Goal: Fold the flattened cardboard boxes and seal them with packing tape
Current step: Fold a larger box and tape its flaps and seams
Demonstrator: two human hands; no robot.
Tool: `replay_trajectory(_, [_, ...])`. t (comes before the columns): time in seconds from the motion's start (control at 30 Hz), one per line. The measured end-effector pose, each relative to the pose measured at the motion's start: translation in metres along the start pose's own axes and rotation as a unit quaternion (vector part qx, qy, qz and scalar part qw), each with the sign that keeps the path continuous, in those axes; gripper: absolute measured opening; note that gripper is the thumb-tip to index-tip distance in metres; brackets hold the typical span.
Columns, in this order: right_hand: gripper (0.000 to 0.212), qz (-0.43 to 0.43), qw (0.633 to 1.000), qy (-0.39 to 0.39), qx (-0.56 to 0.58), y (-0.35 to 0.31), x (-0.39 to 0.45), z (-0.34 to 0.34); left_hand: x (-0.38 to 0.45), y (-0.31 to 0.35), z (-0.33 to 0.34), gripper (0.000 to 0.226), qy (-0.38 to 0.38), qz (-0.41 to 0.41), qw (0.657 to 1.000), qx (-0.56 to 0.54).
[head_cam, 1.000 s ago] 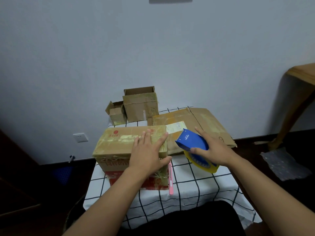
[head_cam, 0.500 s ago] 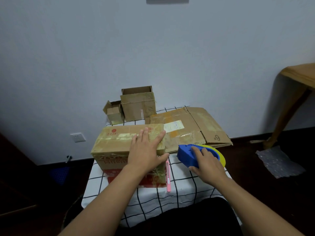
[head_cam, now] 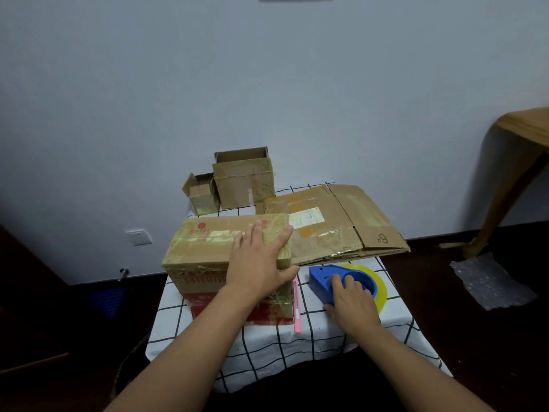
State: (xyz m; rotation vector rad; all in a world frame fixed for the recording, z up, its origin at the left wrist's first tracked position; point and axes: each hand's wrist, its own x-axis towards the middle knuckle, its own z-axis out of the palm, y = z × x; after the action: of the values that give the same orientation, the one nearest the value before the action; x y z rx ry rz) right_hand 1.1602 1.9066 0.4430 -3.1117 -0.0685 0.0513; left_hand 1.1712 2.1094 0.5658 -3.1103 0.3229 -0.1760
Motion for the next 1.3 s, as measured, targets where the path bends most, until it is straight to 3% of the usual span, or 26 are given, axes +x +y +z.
replay_trajectory(0.1, [0.043, 0.005, 0.999, -0.037, 0.012, -0.003, 0.010, -0.033, 0.000, 0.000, 0.001, 0.082, 0.000, 0.000, 1.000, 0.003])
replay_trajectory(0.17, [0.033, 0.021, 0.984, 0.012, 0.176, -0.009, 0.016, -0.065, 0.000, 0.000, 0.002, 0.083, 0.003, 0.000, 1.000, 0.003])
replay_trajectory(0.2, [0.029, 0.038, 0.947, 0.021, 0.318, -0.015, 0.019, -0.080, 0.000, 0.000, 0.002, 0.083, 0.005, 0.000, 1.000, 0.001])
replay_trajectory(0.27, [0.022, 0.084, 0.791, -0.049, 0.605, -0.029, 0.024, -0.102, 0.000, 0.000, 0.002, 0.082, 0.006, -0.002, 1.000, -0.001])
replay_trajectory(0.3, [0.020, 0.098, 0.708, -0.091, 0.693, -0.036, 0.026, -0.107, 0.000, 0.000, 0.002, 0.081, 0.007, -0.002, 1.000, -0.001])
replay_trajectory(0.33, [0.019, 0.106, 0.649, -0.113, 0.745, -0.041, 0.029, -0.108, -0.001, 0.000, 0.002, 0.081, 0.008, -0.001, 1.000, -0.001])
replay_trajectory(0.4, [0.020, 0.114, 0.574, -0.105, 0.804, -0.048, 0.034, -0.105, -0.001, 0.001, 0.001, 0.080, 0.013, 0.001, 1.000, 0.000])
replay_trajectory(0.47, [0.024, 0.112, 0.537, -0.081, 0.832, -0.053, 0.037, -0.102, -0.001, 0.001, 0.002, 0.080, 0.014, 0.001, 1.000, -0.001])
replay_trajectory(0.63, [0.025, 0.109, 0.560, -0.045, 0.820, -0.062, 0.040, -0.099, 0.001, -0.001, 0.003, 0.082, 0.015, 0.002, 1.000, -0.003])
replay_trajectory(0.77, [0.020, 0.121, 0.578, -0.060, 0.805, -0.072, 0.042, -0.099, 0.000, 0.000, 0.003, 0.082, 0.019, 0.005, 1.000, -0.002])
replay_trajectory(0.87, [0.012, 0.133, 0.650, -0.069, 0.745, -0.071, 0.043, -0.096, 0.001, -0.001, 0.003, 0.083, 0.021, 0.005, 1.000, -0.005])
replay_trajectory(0.97, [0.008, 0.124, 0.760, -0.006, 0.638, -0.064, 0.044, -0.093, 0.001, 0.000, 0.005, 0.089, 0.025, 0.004, 1.000, -0.005])
replay_trajectory(1.03, [0.012, 0.087, 0.756, 0.037, 0.647, -0.065, 0.042, -0.099, 0.000, 0.001, 0.006, 0.098, 0.026, -0.003, 1.000, -0.007])
replay_trajectory(1.1, [0.029, 0.044, 0.730, 0.013, 0.682, -0.071, 0.041, -0.108, 0.001, 0.001, 0.006, 0.108, 0.029, -0.014, 0.999, -0.010])
replay_trajectory(1.2, [0.037, 0.012, 0.778, -0.021, 0.628, -0.076, 0.042, -0.113, 0.001, 0.001, 0.005, 0.114, 0.025, -0.021, 0.999, -0.008])
replay_trajectory(1.3, [0.046, -0.014, 0.852, -0.049, 0.521, -0.068, 0.046, -0.116, 0.000, 0.002, 0.004, 0.116, 0.021, -0.021, 1.000, -0.006])
